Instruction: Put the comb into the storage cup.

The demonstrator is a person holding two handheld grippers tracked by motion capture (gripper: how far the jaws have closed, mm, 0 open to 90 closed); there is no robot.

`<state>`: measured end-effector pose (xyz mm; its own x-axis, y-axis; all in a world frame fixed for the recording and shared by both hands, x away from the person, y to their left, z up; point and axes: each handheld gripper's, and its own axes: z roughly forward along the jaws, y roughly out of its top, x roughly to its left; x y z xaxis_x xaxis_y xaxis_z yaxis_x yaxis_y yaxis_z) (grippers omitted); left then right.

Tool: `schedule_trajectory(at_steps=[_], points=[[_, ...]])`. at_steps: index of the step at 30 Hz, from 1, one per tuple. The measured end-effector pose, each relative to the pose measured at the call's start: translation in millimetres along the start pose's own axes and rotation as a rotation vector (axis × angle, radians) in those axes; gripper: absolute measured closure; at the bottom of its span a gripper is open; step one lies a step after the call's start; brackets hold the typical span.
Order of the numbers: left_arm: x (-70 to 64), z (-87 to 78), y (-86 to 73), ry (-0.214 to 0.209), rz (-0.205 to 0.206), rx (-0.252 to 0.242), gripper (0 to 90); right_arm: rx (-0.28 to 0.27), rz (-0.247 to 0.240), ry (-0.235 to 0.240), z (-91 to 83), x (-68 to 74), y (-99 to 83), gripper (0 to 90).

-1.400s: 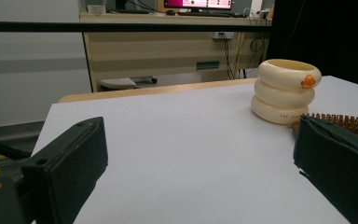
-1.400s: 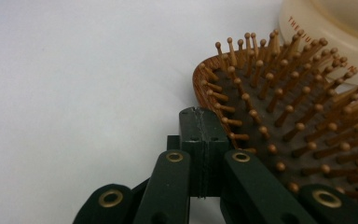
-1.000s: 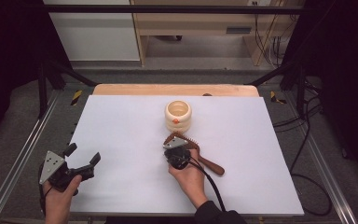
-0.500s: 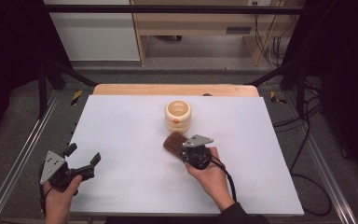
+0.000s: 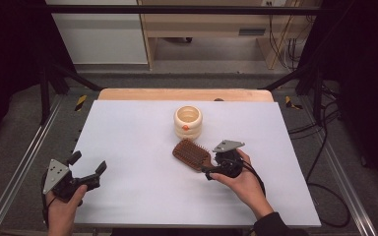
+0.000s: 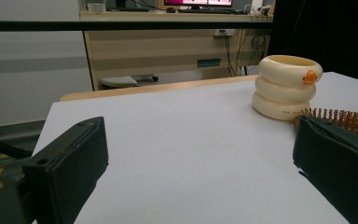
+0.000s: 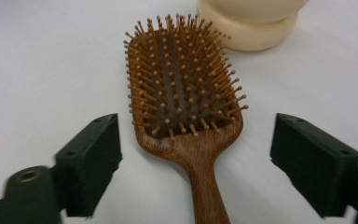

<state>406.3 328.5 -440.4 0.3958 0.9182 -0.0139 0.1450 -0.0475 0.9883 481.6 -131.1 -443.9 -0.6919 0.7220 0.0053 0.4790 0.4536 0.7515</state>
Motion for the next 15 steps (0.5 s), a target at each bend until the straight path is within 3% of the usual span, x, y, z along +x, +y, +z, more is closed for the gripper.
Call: schedule_trajectory(at_steps=[2,10,15], points=[[-0.1,0.0,0.0,-0.001,0.001,0.0,3.3,0.023,-0.008,0.008,3.6,-2.9,-2.5,10.3],[-0.1,0.1,0.0,-0.001,0.002,0.001,3.3,0.078,-0.027,0.034,12.2,-10.2,-9.0,32.8],[-0.5,0.4,-0.1,-0.002,0.003,0.001,3.3,0.097,-0.03,0.049,13.9,-13.0,-12.5,41.8]])
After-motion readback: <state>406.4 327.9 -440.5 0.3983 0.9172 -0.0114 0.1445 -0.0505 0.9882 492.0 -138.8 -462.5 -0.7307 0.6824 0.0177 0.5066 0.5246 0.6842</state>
